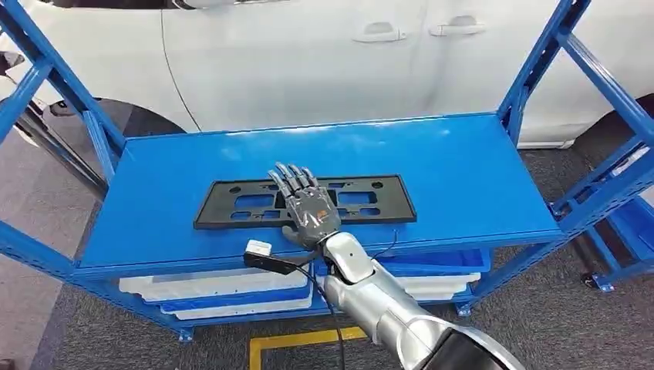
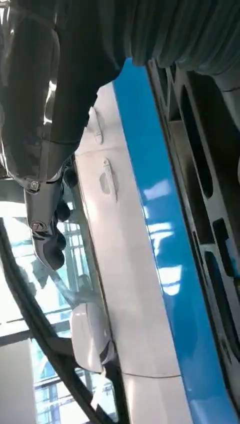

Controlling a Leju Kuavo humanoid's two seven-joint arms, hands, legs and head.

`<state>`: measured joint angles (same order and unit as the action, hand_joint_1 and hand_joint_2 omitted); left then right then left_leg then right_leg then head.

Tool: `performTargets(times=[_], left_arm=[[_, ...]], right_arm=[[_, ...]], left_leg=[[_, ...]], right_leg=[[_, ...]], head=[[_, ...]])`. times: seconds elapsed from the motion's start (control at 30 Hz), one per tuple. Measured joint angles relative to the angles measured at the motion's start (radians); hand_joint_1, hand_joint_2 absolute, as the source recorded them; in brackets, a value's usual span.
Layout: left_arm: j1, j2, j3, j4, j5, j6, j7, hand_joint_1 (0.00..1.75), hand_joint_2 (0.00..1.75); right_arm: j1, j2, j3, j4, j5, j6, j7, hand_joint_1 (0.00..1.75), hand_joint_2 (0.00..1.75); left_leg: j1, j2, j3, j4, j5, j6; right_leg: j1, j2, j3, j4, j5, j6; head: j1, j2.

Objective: Take the parts from the cabinet and place them on the table.

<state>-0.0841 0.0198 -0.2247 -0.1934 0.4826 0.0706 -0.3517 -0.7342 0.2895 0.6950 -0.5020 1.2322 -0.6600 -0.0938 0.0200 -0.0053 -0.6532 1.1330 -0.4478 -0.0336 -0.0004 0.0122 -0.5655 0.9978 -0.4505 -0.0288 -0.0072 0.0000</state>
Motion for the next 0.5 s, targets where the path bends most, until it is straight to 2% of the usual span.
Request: performTargets(times=[0.03,0.07,0.1,0.17,0.23,0.27,0.3,0.37,0.4,0.43,0.47,0.5], left_arm=[[0.000,0.000,0.000,0.000,0.000,0.000,0.000,0.00,0.00],[-0.001,0.000,0.000,0.000,0.000,0.000,0.000,0.00,0.00],[-0.004,0.000,0.000,0.000,-0.001,0.000,0.000,0.00,0.00],[-0.005,0.000,0.000,0.000,-0.003,-0.002,0.002,0.00,0.00],[-0.006,-0.003,0.000,0.000,-0.004,-0.004,0.001,0.00,0.00],[-0.007,-0.002,0.000,0.000,-0.004,-0.005,0.000,0.00,0.00],[-0.009,-0.001,0.000,0.000,-0.004,-0.005,0.000,0.00,0.00],[-0.010,0.000,0.000,0.000,-0.004,-0.005,0.000,0.00,0.00],[-0.009,0.000,0.000,0.000,-0.004,-0.005,0.000,0.00,0.00],[-0.008,0.000,0.000,0.000,-0.004,-0.005,0.000,0.00,0.00],[-0.007,-0.001,0.000,0.000,-0.004,-0.005,0.000,0.00,0.00],[-0.008,-0.001,0.000,0.000,-0.004,-0.005,-0.001,0.00,0.00]], right_arm=[[-0.001,0.000,-0.001,0.003,0.000,0.000,0.002,0.00,1.75],[-0.003,0.000,-0.002,0.008,0.005,-0.001,0.006,0.00,1.75],[-0.004,0.000,-0.002,0.011,0.014,-0.002,0.013,0.00,1.75],[-0.003,0.000,-0.002,0.019,0.040,-0.002,0.023,0.00,1.75],[-0.005,-0.001,-0.002,0.026,0.081,-0.002,0.044,0.00,1.75],[-0.007,-0.002,-0.002,0.029,0.105,-0.003,0.053,0.00,1.75],[-0.008,-0.003,-0.002,0.031,0.124,-0.003,0.060,0.00,1.75],[-0.003,-0.008,-0.002,0.039,0.150,-0.002,0.075,0.00,1.75],[0.000,-0.012,-0.002,0.042,0.161,-0.002,0.081,0.00,1.75],[0.001,-0.014,-0.002,0.045,0.166,-0.002,0.084,0.00,1.75],[0.000,-0.017,-0.002,0.048,0.171,-0.002,0.087,0.00,1.75],[-0.002,-0.019,-0.002,0.048,0.180,-0.002,0.090,0.00,1.75]], left_leg=[[0.000,0.002,0.034,-0.084,0.045,0.003],[-0.006,0.001,0.050,-0.108,0.029,0.009],[-0.006,-0.001,0.055,-0.123,0.025,0.019],[-0.009,-0.001,0.051,-0.119,0.023,0.027],[0.001,0.000,0.058,-0.130,0.028,0.039],[0.001,0.000,0.059,-0.131,0.026,0.044],[0.001,0.001,0.059,-0.131,0.025,0.050],[0.000,0.002,0.059,-0.130,0.022,0.054],[0.000,0.001,0.060,-0.130,0.020,0.053],[0.001,0.000,0.062,-0.129,0.018,0.053],[0.001,-0.001,0.065,-0.128,0.015,0.051],[0.001,-0.002,0.070,-0.127,0.011,0.048]], right_leg=[[0.001,0.000,0.006,0.002,-0.008,0.004],[0.009,0.000,0.006,0.006,-0.013,0.011],[0.008,0.002,0.002,0.009,-0.015,0.014],[0.006,0.001,0.002,0.006,-0.014,0.020],[0.004,0.001,0.002,0.017,-0.030,0.033],[0.004,-0.001,-0.014,0.050,-0.048,0.039],[0.002,-0.002,-0.052,0.122,-0.084,0.043],[-0.004,-0.002,-0.146,0.293,-0.144,0.050],[-0.007,-0.002,-0.177,0.337,-0.145,0.052],[-0.008,-0.003,-0.182,0.327,-0.122,0.052],[-0.010,-0.004,-0.165,0.276,-0.081,0.051],[-0.011,-0.005,-0.125,0.182,-0.024,0.047]], head=[[0.000,0.000],[0.001,0.000],[0.001,0.000],[0.002,0.000],[0.002,0.000],[0.007,0.000],[0.011,0.000],[0.011,0.000],[0.011,0.000],[0.011,0.000],[0.011,0.000],[0.011,0.000]])
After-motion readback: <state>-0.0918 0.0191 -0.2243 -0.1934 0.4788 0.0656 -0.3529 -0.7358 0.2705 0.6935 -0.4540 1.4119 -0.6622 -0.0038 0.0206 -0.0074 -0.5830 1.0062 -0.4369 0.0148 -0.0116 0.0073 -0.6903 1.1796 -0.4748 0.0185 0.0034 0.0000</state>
